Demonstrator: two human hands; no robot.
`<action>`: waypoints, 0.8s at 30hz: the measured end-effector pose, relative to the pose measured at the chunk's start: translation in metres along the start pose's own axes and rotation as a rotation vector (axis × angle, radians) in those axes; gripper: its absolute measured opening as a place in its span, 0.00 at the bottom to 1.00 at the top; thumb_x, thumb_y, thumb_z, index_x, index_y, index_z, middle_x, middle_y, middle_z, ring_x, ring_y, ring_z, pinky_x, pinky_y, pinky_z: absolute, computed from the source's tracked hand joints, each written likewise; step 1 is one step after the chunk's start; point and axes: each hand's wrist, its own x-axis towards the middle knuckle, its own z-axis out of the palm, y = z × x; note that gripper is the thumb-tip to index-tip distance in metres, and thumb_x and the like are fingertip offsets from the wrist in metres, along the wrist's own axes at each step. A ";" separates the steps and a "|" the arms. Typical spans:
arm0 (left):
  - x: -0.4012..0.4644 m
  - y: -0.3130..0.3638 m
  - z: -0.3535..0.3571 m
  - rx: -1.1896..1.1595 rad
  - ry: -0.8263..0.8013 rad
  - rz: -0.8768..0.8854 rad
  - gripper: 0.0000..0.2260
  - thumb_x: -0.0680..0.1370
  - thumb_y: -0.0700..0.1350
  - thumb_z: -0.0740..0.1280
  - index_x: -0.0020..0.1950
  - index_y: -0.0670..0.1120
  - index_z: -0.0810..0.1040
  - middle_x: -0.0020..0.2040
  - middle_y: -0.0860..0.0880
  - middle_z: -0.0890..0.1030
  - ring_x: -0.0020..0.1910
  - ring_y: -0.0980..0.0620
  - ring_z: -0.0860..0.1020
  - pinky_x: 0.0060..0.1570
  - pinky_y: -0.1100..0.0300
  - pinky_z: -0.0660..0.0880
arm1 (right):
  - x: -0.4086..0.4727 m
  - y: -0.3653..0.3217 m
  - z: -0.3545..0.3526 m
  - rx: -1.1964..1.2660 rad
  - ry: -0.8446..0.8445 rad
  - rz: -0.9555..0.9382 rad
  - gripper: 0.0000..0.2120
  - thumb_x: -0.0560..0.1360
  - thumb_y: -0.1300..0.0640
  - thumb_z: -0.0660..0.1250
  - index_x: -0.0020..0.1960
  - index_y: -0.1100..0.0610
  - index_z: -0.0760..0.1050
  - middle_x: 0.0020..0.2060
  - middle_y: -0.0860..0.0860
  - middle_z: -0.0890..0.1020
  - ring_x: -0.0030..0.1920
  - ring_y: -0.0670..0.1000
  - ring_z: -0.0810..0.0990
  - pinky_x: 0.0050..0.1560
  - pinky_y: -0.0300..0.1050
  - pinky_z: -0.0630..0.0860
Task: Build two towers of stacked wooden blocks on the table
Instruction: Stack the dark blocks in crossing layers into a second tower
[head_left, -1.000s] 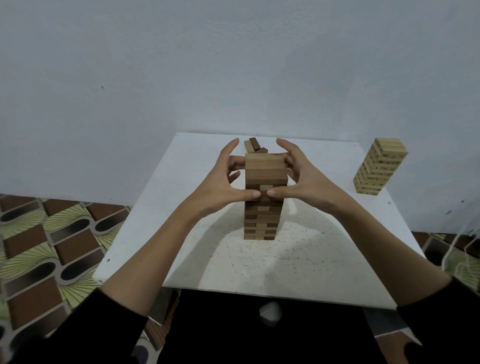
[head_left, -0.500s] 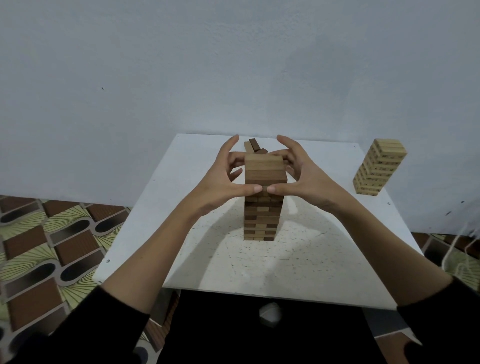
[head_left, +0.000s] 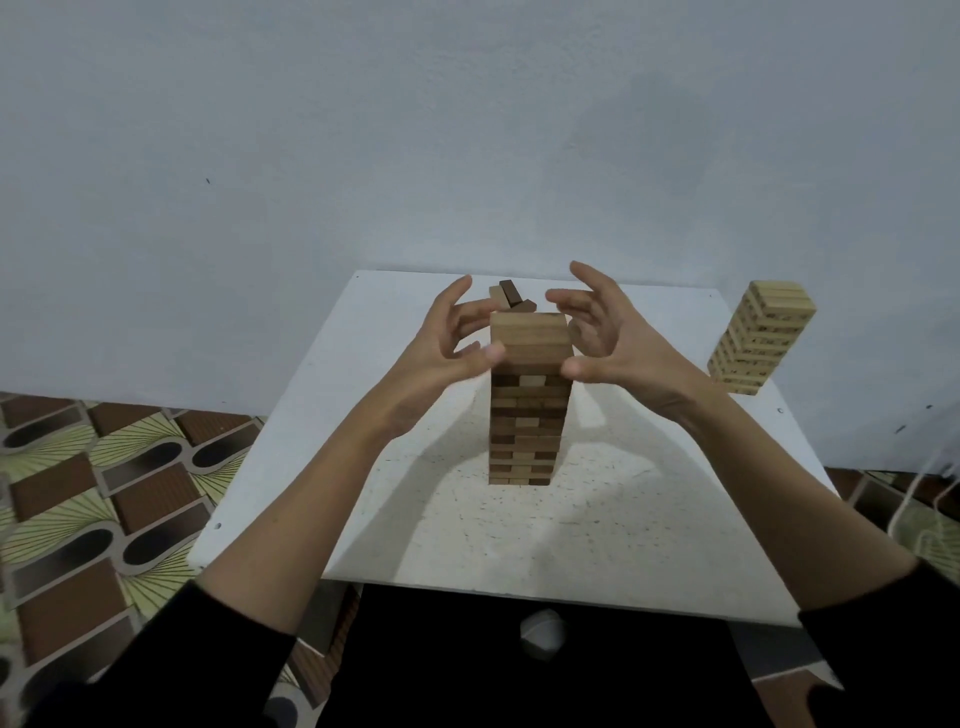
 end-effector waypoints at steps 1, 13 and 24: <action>0.002 0.000 -0.004 -0.038 0.022 -0.001 0.40 0.66 0.58 0.70 0.74 0.51 0.58 0.67 0.53 0.72 0.69 0.56 0.69 0.70 0.54 0.64 | 0.000 -0.002 -0.005 0.014 0.023 -0.001 0.45 0.63 0.44 0.75 0.72 0.45 0.55 0.65 0.44 0.71 0.69 0.44 0.67 0.69 0.45 0.66; 0.050 -0.060 -0.026 0.192 0.196 -0.237 0.12 0.81 0.46 0.62 0.61 0.43 0.75 0.52 0.51 0.80 0.51 0.53 0.79 0.52 0.61 0.75 | 0.054 0.090 -0.039 -0.587 0.332 0.268 0.14 0.77 0.66 0.61 0.62 0.63 0.74 0.58 0.58 0.76 0.60 0.57 0.73 0.54 0.38 0.65; 0.098 -0.121 -0.015 0.413 0.051 -0.160 0.09 0.78 0.35 0.64 0.56 0.42 0.78 0.54 0.47 0.79 0.53 0.52 0.77 0.53 0.68 0.71 | 0.095 0.150 -0.028 -1.088 0.106 0.180 0.28 0.75 0.53 0.58 0.74 0.53 0.60 0.64 0.51 0.71 0.66 0.57 0.67 0.68 0.60 0.55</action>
